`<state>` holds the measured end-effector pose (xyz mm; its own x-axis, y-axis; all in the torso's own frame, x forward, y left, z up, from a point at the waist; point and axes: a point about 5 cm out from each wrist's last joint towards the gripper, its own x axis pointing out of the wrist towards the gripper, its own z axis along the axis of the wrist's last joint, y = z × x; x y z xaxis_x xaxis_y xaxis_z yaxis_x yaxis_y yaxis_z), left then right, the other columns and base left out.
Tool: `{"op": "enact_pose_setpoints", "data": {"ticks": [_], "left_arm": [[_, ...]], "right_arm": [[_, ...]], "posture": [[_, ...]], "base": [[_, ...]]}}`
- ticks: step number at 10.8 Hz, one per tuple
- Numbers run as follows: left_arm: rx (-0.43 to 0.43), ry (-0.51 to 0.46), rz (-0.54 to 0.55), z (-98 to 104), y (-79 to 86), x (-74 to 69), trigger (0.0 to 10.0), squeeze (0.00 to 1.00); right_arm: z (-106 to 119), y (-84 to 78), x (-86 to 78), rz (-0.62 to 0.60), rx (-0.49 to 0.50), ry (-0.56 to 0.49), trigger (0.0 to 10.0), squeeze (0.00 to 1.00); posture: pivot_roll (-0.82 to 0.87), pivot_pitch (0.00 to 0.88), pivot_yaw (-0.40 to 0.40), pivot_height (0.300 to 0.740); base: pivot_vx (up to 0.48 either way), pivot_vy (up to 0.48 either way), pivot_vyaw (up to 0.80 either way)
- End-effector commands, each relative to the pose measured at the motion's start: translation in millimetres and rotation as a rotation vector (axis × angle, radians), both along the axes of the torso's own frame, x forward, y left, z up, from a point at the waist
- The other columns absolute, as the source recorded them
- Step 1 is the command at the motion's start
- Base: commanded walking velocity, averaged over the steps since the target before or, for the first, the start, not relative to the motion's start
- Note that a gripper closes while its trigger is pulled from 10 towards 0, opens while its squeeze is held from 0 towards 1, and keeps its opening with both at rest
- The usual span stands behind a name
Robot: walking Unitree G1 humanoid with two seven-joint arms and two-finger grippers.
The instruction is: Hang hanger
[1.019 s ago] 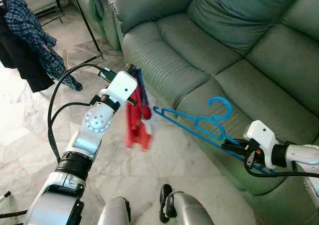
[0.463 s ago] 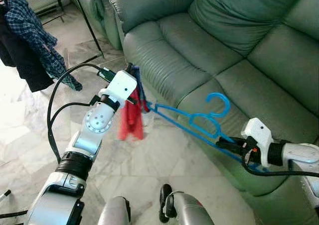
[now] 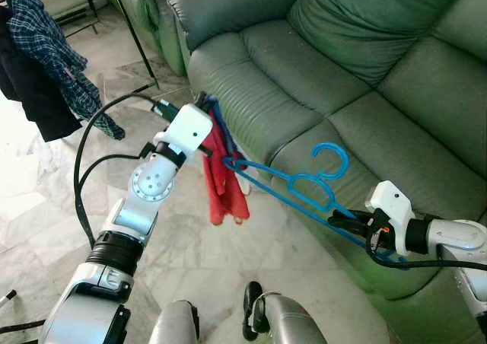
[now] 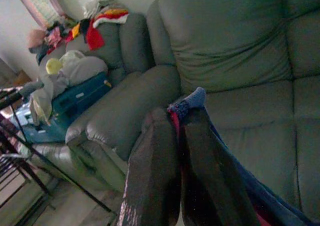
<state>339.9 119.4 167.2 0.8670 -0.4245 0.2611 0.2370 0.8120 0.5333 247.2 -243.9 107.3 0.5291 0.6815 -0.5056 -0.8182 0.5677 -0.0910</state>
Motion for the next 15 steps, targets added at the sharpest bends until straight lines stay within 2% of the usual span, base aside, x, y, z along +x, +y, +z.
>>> {"op": "enact_pose_setpoints", "data": {"ticks": [1,4,5,7,12,15], "left_arm": [[-0.003,-0.018,-0.005,5,-0.3,-0.3,10.0,0.00],[0.014,0.002,0.018,-1,5.9,2.2,10.0,0.00],[0.049,0.008,0.017,-5,7.7,1.5,10.0,0.00],[0.052,0.008,0.009,-6,7.4,0.1,10.0,0.00],[0.032,-0.030,-0.027,5,-2.3,-1.8,10.0,0.00],[0.014,-0.050,-0.058,15,-7.1,-3.4,10.0,0.00]], "right_arm": [[0,-1.1,-1.4,0.007,-0.004,0.002,10.0,0.00],[9,-3.0,-5.6,0.027,0.032,0.015,10.0,0.00],[12,-5.9,-4.6,0.020,0.029,0.006,10.0,0.00],[11,-11.0,-0.9,0.001,-0.017,-0.009,10.0,0.00],[1,-3.2,-0.3,0.005,0.007,0.016,10.0,0.00],[-2,-6.7,0.3,-0.016,-0.007,0.018,10.0,0.00]], "posture": [[-0.06,0.200,-0.021,0.740],[-0.07,0.200,-0.021,0.740],[-0.07,0.201,-0.019,0.740],[-0.07,0.201,-0.020,0.740],[-0.06,0.205,-0.023,0.740],[-0.06,0.203,-0.025,0.740]], "base": [[0.000,0.000,0.00],[0.000,0.000,0.00],[0.000,0.000,0.00],[0.000,0.000,0.00],[0.000,0.000,0.00],[0.000,0.000,0.00]]}}
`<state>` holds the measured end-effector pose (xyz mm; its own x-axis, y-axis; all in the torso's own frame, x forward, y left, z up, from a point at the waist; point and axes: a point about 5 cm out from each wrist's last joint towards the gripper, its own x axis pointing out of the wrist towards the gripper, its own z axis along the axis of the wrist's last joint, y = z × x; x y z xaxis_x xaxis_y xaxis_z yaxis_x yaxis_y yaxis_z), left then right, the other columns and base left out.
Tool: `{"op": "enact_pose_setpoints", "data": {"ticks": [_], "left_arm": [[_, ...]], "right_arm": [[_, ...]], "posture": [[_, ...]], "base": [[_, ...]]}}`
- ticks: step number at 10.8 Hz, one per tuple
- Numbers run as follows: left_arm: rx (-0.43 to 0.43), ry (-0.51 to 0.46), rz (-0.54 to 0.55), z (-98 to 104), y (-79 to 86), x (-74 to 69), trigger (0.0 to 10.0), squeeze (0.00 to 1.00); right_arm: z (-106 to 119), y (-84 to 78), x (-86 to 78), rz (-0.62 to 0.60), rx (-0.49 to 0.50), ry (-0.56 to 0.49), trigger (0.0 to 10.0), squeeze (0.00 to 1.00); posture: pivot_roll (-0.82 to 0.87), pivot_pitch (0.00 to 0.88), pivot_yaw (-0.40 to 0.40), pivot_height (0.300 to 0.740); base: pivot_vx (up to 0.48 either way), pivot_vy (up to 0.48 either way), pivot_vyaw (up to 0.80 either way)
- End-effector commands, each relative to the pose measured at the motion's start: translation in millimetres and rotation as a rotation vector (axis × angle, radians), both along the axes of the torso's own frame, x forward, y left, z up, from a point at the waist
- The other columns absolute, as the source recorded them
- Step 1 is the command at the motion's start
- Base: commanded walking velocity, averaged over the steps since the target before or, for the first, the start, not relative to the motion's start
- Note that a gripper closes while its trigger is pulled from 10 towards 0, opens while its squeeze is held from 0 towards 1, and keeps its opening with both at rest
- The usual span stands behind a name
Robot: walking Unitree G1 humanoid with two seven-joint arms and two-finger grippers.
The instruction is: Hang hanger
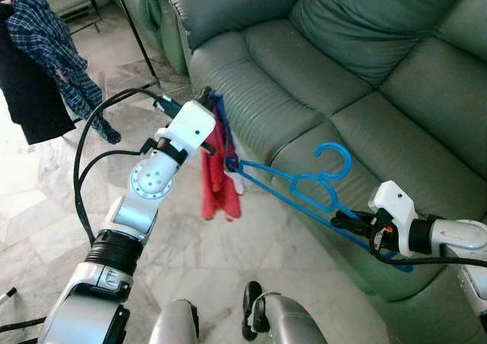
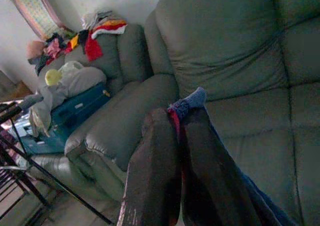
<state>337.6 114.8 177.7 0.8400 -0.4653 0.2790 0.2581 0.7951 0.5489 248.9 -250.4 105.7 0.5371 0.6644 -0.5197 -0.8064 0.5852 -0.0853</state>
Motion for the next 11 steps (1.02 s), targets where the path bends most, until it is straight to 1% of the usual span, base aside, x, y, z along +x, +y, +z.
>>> {"op": "enact_pose_setpoints", "data": {"ticks": [1,2,3,4,5,6,7,8,9,10,11], "left_arm": [[-0.005,-0.027,-0.035,9,-5.3,-3.2,10.0,0.00],[-0.008,-0.041,-0.062,15,-10.2,-7.1,10.0,0.00],[-0.016,-0.046,-0.080,18,-14.1,-9.4,10.0,0.00],[-0.030,-0.043,-0.141,21,-25.4,-15.9,10.0,0.00],[-0.064,-0.024,-0.231,21,-40.9,-26.0,10.0,0.00],[-0.075,-0.003,-0.315,18,-52.5,-33.9,10.0,0.00],[-0.068,0.027,-0.474,13,-70.7,-49.7,10.0,0.00],[-0.073,0.054,-0.534,11,-78.2,-55.5,10.0,0.00],[-0.055,0.101,-0.621,6,-85.7,-61.9,10.0,0.00],[0.016,0.119,-0.652,-3,-87.4,-63.8,10.0,0.00],[0.071,0.156,-0.647,-17,-85.9,-62.9,10.0,0.00]], "right_arm": [[-2,-2.1,2.2,-0.021,-0.019,-0.012,10.0,0.00],[-9,-4.8,9.1,-0.086,-0.056,-0.030,10.0,0.00],[-12,-4.1,14.2,-0.131,-0.053,-0.047,10.0,0.00],[-15,-0.1,26.9,-0.234,0.001,-0.066,10.0,0.00],[-16,5.3,39.2,-0.334,0.077,-0.083,10.0,0.00],[-15,11.5,47.0,-0.378,0.149,-0.095,10.0,0.00],[-7,20.6,66.5,-0.509,0.287,-0.128,10.0,0.00],[1,25.0,82.4,-0.618,0.390,-0.152,10.0,0.00],[21,24.8,103.0,-0.809,0.592,-0.221,10.0,0.00],[39,20.1,112.9,-0.942,0.848,-0.230,10.0,0.00],[62,22.6,120.3,-0.968,1.074,-0.246,10.0,0.00]], "posture": [[-0.06,0.203,-0.025,0.740],[-0.06,0.199,-0.026,0.740],[-0.05,0.198,-0.027,0.740],[-0.05,0.194,-0.029,0.740],[-0.05,0.191,-0.031,0.740],[-0.04,0.190,-0.033,0.740],[-0.05,0.186,-0.033,0.740],[-0.05,0.181,-0.034,0.740],[-0.05,0.176,-0.035,0.740],[-0.05,0.157,-0.045,0.740],[-0.04,0.150,-0.052,0.740]], "base": [[0.000,0.000,0.00],[0.000,0.000,0.00],[0.000,0.000,0.00],[0.000,0.000,0.00],[0.000,0.000,0.00],[0.000,0.000,0.00],[0.000,0.000,0.00],[0.000,0.000,0.00],[0.000,0.000,0.00],[0.000,0.000,0.00],[0.000,0.000,0.00]]}}
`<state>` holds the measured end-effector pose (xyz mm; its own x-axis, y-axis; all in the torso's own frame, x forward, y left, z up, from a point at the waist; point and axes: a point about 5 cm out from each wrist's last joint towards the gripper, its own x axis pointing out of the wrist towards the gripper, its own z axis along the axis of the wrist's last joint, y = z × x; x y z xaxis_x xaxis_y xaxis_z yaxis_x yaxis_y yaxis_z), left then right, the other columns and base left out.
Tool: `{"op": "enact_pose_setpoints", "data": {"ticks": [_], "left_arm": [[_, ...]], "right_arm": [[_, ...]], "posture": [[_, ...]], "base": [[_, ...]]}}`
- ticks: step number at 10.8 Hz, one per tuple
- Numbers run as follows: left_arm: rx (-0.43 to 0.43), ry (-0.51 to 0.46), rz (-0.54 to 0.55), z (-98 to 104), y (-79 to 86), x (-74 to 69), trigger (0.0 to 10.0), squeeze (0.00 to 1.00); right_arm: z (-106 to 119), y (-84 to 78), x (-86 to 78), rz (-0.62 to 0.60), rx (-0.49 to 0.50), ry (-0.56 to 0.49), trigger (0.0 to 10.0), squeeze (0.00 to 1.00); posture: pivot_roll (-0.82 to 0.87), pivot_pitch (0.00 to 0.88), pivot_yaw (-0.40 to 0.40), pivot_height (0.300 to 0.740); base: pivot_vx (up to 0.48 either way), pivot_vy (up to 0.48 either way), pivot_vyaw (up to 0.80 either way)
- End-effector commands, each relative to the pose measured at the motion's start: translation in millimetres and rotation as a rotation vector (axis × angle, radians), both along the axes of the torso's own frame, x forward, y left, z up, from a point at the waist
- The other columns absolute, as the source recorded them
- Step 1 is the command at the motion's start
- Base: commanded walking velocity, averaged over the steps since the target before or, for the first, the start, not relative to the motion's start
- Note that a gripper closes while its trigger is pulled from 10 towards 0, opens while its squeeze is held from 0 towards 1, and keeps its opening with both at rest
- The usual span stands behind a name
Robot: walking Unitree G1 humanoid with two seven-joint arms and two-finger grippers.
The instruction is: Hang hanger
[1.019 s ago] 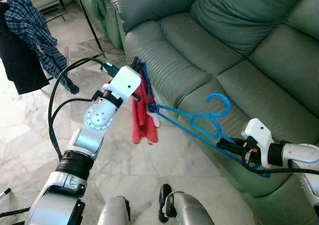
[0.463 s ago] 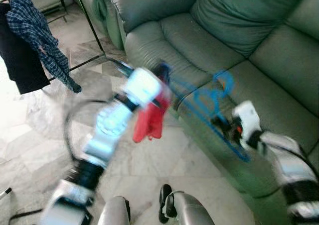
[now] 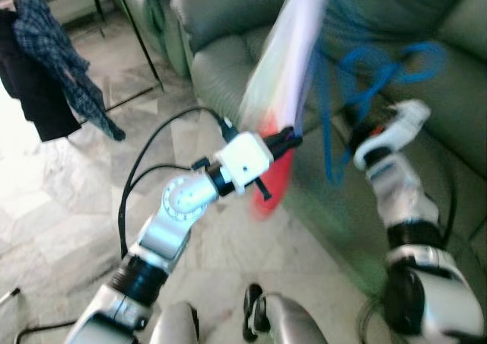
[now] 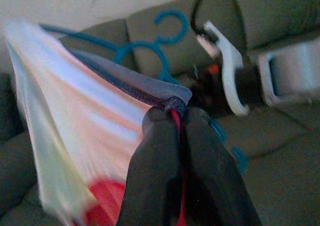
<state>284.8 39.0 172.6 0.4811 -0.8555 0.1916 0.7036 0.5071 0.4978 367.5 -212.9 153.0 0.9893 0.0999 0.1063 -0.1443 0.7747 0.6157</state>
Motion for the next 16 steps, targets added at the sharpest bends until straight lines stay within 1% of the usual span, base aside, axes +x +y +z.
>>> {"op": "enact_pose_setpoints", "data": {"ticks": [1,2,3,4,5,6,7,8,9,10,11,12,13,14,15,16], "left_arm": [[0.115,0.014,-0.073,-21,-7.8,-9.8,10.0,0.00],[0.150,0.006,-0.052,-28,-4.5,-8.2,10.0,0.00],[0.233,-0.029,0.023,-39,4.3,0.6,10.0,0.00],[0.259,-0.047,0.077,-42,9.3,6.5,10.0,0.00],[0.286,-0.082,0.107,-44,13.0,10.5,10.0,0.00],[0.283,-0.091,0.151,-43,15.8,14.9,10.0,0.00],[0.277,-0.133,0.248,-39,21.7,24.4,10.0,0.00],[0.284,-0.178,0.317,-38,26.7,31.5,10.0,0.00],[0.280,-0.194,0.380,-35,32.7,37.6,10.0,0.00],[0.277,-0.205,0.394,-35,35.2,39.3,10.0,0.00],[0.259,-0.214,0.460,-32,43.3,45.0,10.0,0.00],[0.273,-0.216,0.459,-35,44.4,45.1,10.0,0.00],[0.284,-0.228,0.487,-38,48.0,46.8,10.0,0.00],[0.288,-0.249,0.542,-35,56.7,51.3,10.0,0.00],[0.318,-0.301,0.578,-31,66.0,54.9,10.0,0.00],[0.304,-0.330,0.604,-26,71.5,56.4,10.0,0.00]], "right_arm": [[31,-5.9,4.0,-0.029,0.166,-0.116,10.0,0.00],[49,5.7,2.7,0.074,0.257,-0.204,10.0,0.00],[76,31.7,-9.6,0.284,0.333,-0.346,10.0,0.00],[92,45.2,-23.7,0.431,0.379,-0.436,10.0,0.00],[100,57.2,-37.2,0.550,0.368,-0.488,10.0,0.00],[104,63.1,-43.6,0.595,0.362,-0.507,10.0,0.00],[113,54.2,-34.0,0.487,0.460,-0.515,10.0,0.00],[111,71.4,-50.4,0.671,0.309,-0.515,10.0,0.00],[112,70.7,-56.8,0.721,0.295,-0.538,10.0,0.00],[112,62.5,-50.4,0.624,0.255,-0.529,10.0,0.00],[106,39.7,-38.4,0.478,0.299,-0.480,10.0,0.00],[101,34.1,-36.9,0.441,0.239,-0.440,10.0,0.00],[91,39.4,-53.0,0.612,0.014,-0.409,10.0,0.00],[59,31.0,-68.6,0.725,-0.301,-0.281,10.0,0.00],[30,1.7,-66.9,0.627,-0.486,-0.123,10.0,0.00],[16,-26.7,-55.6,0.397,-0.495,-0.001,10.0,0.00]], "posture": [[-0.05,0.148,-0.056,0.740],[-0.05,0.142,-0.060,0.740],[-0.05,0.137,-0.058,0.740],[-0.06,0.136,-0.056,0.740],[-0.06,0.135,-0.054,0.740],[-0.06,0.135,-0.054,0.740],[-0.06,0.135,-0.054,0.740],[-0.06,0.130,-0.056,0.740],[-0.05,0.127,-0.060,0.740],[-0.05,0.127,-0.060,0.740],[-0.06,0.126,-0.061,0.740],[-0.06,0.126,-0.062,0.740],[-0.06,0.126,-0.061,0.740],[-0.06,0.128,-0.064,0.740],[-0.06,0.128,-0.065,0.740],[-0.07,0.129,-0.069,0.740]], "base": [[0.000,0.000,0.00],[0.000,0.000,0.00],[0.000,0.000,0.00],[0.000,0.000,0.00],[0.000,0.000,0.00],[0.000,0.000,0.00],[0.000,0.000,0.00],[0.000,0.000,0.00],[0.000,0.000,0.00],[0.000,0.000,0.00],[0.000,0.000,0.00],[0.000,0.000,0.00],[0.000,0.000,0.00],[0.000,0.000,0.00],[0.000,0.000,0.00],[0.000,0.000,0.00]]}}
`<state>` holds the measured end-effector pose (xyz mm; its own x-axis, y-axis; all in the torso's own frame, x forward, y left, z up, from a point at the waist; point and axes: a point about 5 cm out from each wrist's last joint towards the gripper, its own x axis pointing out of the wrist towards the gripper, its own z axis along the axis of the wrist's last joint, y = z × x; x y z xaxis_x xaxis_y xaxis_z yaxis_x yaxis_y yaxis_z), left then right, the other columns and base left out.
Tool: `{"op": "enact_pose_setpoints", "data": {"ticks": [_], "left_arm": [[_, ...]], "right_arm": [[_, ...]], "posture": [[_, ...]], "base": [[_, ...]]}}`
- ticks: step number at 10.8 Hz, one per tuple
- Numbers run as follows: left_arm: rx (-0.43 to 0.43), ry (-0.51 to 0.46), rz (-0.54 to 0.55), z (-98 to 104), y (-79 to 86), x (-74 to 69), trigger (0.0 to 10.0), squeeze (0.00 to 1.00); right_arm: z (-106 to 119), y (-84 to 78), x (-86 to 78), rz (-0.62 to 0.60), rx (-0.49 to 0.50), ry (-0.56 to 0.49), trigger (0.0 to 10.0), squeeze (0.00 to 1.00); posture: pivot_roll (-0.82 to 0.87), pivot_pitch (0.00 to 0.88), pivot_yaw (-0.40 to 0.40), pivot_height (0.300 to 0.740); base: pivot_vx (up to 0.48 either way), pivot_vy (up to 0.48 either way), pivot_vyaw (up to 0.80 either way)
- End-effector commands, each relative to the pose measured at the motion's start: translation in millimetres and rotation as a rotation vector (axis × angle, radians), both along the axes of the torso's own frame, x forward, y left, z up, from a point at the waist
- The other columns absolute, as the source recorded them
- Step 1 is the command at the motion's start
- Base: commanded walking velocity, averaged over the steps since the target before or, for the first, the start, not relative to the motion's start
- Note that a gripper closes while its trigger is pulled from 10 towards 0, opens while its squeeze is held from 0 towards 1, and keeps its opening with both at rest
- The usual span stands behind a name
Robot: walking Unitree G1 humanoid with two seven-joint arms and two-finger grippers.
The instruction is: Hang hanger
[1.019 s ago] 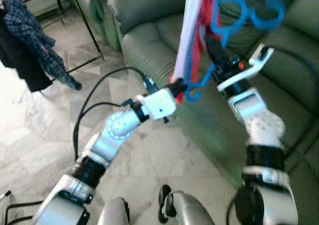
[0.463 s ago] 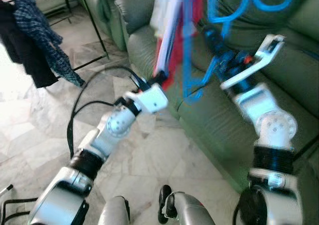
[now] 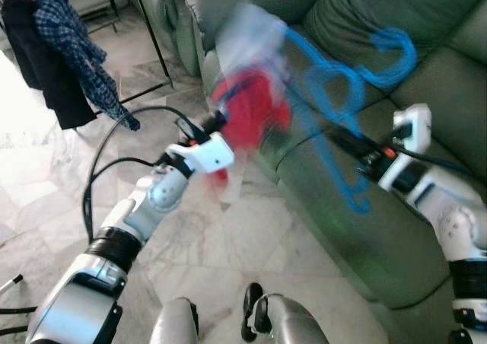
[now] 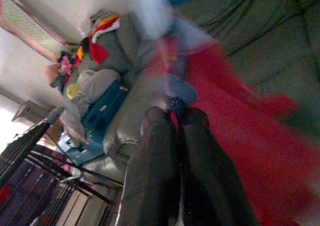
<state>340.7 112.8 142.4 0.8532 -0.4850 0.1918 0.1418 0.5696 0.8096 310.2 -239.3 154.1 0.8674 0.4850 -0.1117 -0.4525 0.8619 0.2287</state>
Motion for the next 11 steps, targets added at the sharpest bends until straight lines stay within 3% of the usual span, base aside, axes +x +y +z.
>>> {"op": "enact_pose_setpoints", "data": {"ticks": [1,2,5,7,11], "left_arm": [[-0.001,-0.056,0.014,9,1.8,2.5,10.0,0.00],[-0.004,-0.081,0.021,12,2.9,3.8,10.0,0.00],[-0.020,-0.157,0.033,24,6.8,6.5,10.0,0.00],[-0.030,-0.185,0.047,29,12.0,8.0,10.0,0.00],[-0.043,-0.184,0.006,31,6.8,6.3,10.0,0.00]], "right_arm": [[5,-13.0,0.8,-0.084,-0.012,-0.031,10.0,0.00],[1,-11.0,-6.9,-0.033,-0.034,-0.031,10.0,0.00],[-23,-17.4,-11.4,-0.027,-0.102,0.026,10.0,0.00],[-52,-15.0,-36.4,0.138,-0.190,0.170,10.0,0.00],[-73,-5.0,-64.3,0.359,-0.274,0.249,10.0,0.00]], "posture": [[-0.07,0.128,-0.066,0.740],[-0.07,0.128,-0.063,0.740],[-0.06,0.127,-0.058,0.740],[-0.06,0.129,-0.055,0.740],[-0.05,0.136,-0.044,0.740]], "base": [[0.000,0.000,0.00],[0.000,0.000,0.00],[0.000,0.000,0.00],[0.000,0.000,0.00],[0.000,0.000,0.00]]}}
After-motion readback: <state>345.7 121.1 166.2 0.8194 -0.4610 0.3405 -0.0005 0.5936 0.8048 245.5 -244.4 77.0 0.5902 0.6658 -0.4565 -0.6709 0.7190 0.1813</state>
